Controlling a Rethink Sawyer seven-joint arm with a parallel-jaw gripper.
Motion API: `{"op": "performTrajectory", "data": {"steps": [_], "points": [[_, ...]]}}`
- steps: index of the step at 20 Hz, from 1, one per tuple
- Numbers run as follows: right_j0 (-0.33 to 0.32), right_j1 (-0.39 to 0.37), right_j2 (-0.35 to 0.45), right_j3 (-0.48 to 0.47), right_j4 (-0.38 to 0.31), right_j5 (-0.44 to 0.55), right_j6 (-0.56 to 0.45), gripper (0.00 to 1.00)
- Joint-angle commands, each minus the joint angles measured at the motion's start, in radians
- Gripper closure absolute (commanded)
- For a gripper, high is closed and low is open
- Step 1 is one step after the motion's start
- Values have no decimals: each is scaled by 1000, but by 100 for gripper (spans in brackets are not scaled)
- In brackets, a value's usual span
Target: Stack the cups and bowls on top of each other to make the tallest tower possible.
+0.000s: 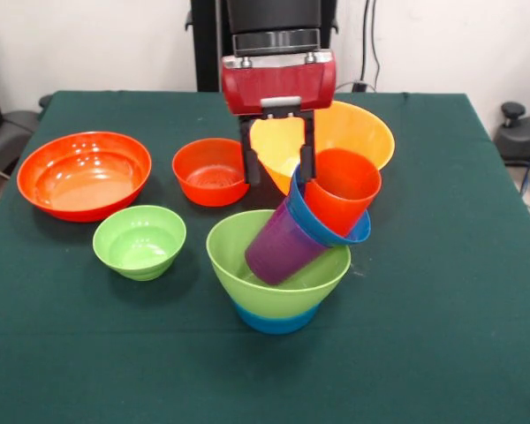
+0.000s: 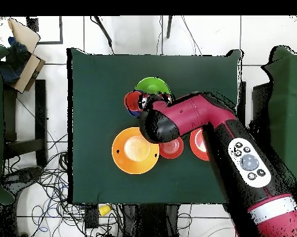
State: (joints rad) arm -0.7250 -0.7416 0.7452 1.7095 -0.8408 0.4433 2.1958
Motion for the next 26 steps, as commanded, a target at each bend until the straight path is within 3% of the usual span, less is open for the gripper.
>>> {"op": "performTrajectory", "data": {"steps": [1, 7, 11, 20, 26], "points": [[30, 21, -105, -9, 7, 25, 36, 0], [78, 20, -150, -2, 10, 7, 84, 0], [92, 26, -148, 11, 48, 11, 86, 0], [101, -39, -155, 54, 161, 87, 44, 0], [161, -46, -216, 37, 167, 79, 84, 0]]}}
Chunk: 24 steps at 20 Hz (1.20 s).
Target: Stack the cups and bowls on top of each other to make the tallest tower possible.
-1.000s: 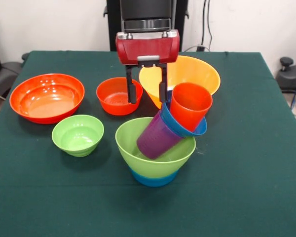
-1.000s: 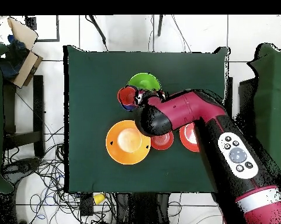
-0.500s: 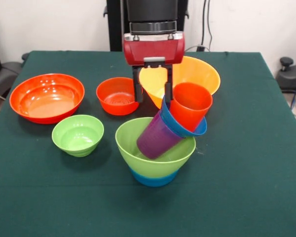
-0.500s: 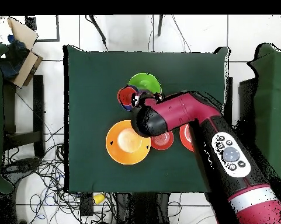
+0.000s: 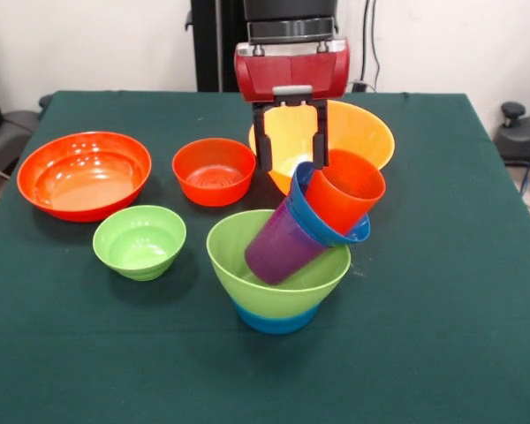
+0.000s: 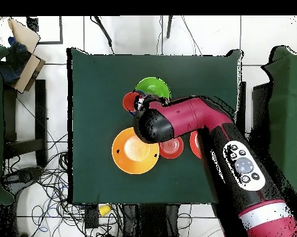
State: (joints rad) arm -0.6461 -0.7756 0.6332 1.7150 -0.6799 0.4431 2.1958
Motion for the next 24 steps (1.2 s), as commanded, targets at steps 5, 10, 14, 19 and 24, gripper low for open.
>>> {"op": "performTrajectory", "data": {"steps": [5, 10, 14, 19, 24], "points": [[123, -20, -162, 36, 1, 50, 105, 0], [146, -15, -179, 47, 32, 32, 107, 0], [197, -6, -227, 35, 27, 12, 141, 0], [250, 9, -291, 15, 12, -17, 167, 0], [309, 30, -375, -14, -5, -46, 198, 0]]}}
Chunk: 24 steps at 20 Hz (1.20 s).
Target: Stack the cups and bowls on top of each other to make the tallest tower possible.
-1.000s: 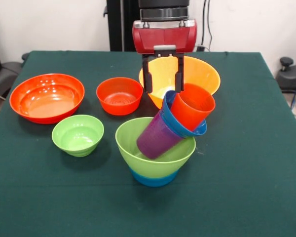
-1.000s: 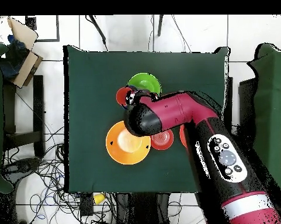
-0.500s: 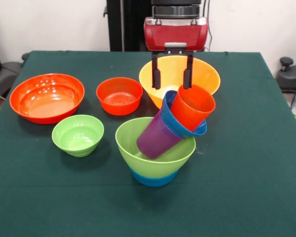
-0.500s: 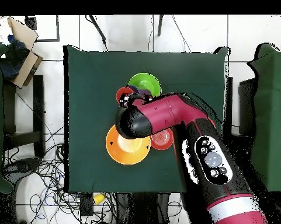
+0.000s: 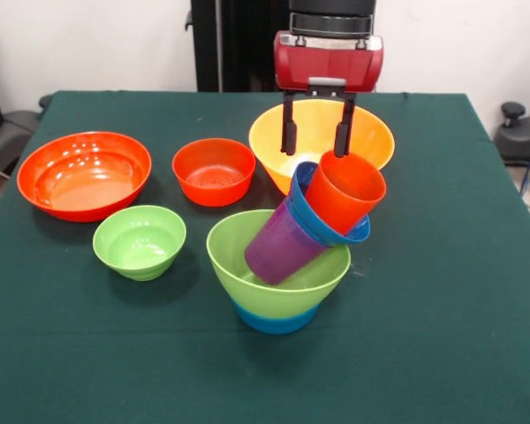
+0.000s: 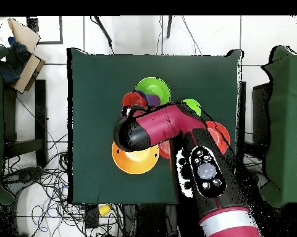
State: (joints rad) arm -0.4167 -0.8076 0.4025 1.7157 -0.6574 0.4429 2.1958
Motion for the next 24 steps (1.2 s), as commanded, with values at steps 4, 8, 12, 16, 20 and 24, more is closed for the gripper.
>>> {"op": "performTrajectory", "data": {"steps": [4, 8, 12, 16, 20, 24], "points": [[128, 89, -215, -42, -36, -94, 224, 0], [212, 121, -324, -81, -32, -154, 286, 0], [238, 150, -363, -110, 13, -180, 267, 0], [260, 173, -387, -129, 55, -211, 257, 0], [279, 185, -413, -144, 89, -224, 243, 0], [264, 195, -426, -153, 98, -243, 194, 0]]}}
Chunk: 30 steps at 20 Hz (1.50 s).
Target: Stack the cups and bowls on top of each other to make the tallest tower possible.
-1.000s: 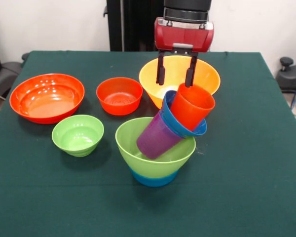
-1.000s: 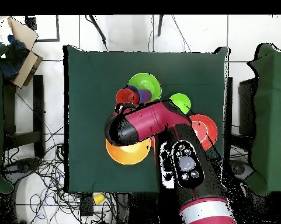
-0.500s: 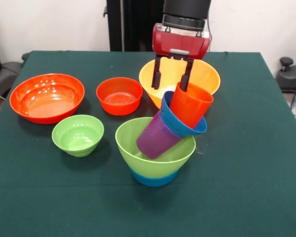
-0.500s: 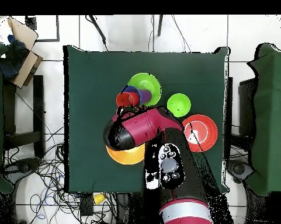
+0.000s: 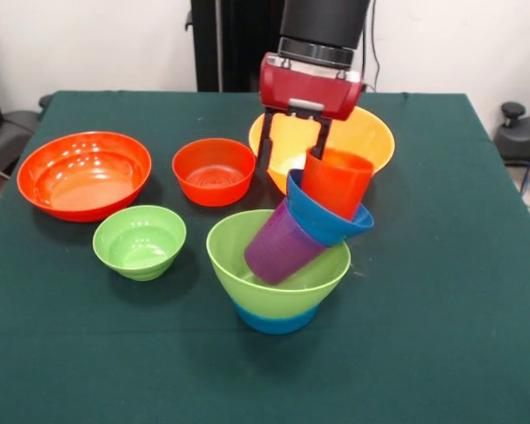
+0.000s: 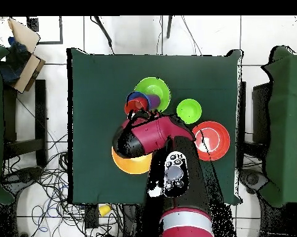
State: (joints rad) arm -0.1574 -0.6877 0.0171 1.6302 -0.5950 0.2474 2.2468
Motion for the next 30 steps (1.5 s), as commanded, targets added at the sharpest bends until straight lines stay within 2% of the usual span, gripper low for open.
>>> {"op": "performTrajectory", "data": {"steps": [1, 3, 8, 22, 27, 30], "points": [[-4, 76, -37, -65, 35, -57, 129, 0], [-24, 80, -25, -64, 32, -66, 100, 0], [8, 90, -83, -76, 41, -59, 119, 0], [-13, 91, -38, -69, 85, -94, 88, 0], [-63, 60, 38, -44, 109, -70, 44, 0], [-110, 46, 111, -35, 125, -60, 16, 0]]}}
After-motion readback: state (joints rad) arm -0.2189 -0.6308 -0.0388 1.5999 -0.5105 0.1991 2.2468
